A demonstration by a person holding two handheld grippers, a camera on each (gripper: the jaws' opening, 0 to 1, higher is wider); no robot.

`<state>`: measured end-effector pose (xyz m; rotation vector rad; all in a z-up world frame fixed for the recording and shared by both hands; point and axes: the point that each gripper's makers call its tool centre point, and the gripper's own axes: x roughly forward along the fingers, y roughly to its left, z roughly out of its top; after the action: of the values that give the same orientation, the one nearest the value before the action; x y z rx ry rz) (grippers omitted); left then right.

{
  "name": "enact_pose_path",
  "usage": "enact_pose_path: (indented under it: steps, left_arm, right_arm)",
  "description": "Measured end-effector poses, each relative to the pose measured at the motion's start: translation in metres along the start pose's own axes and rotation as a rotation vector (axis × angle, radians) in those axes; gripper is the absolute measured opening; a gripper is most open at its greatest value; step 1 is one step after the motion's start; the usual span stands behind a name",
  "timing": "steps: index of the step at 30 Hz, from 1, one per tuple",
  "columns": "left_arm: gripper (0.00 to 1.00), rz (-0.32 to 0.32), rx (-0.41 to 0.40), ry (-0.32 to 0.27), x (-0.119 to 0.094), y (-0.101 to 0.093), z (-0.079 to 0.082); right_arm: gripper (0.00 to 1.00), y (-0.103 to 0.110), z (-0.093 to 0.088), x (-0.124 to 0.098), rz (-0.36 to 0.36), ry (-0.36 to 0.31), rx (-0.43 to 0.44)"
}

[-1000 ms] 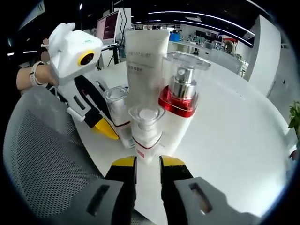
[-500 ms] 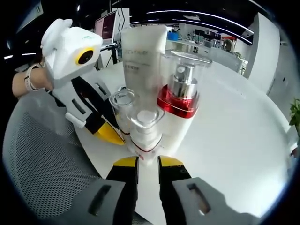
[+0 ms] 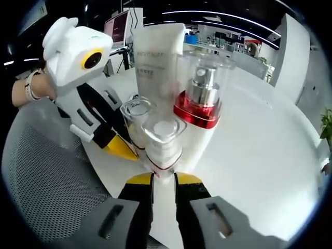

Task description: Arrange the skincare products in the storage area until every visible bottle or jar stands upright without overlapping.

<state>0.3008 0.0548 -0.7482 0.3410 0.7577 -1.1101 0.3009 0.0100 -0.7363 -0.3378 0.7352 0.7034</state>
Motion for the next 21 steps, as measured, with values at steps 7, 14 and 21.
enact_pose_path:
  steps: [7,14,21]
  left_arm:
    - [0.05,-0.002,-0.001,0.003,-0.001,-0.002,-0.001]
    - [0.06,-0.004,0.010,-0.005,-0.007,-0.003,-0.001]
    - [0.09,-0.003,0.014,-0.032,-0.019,-0.003,0.004]
  right_arm:
    - [0.15,0.001,-0.001,-0.001,0.002,0.008,-0.003]
    - [0.16,0.001,-0.003,-0.006,-0.011,0.021,-0.016]
    - [0.18,0.002,-0.001,-0.012,-0.022,0.030,-0.037]
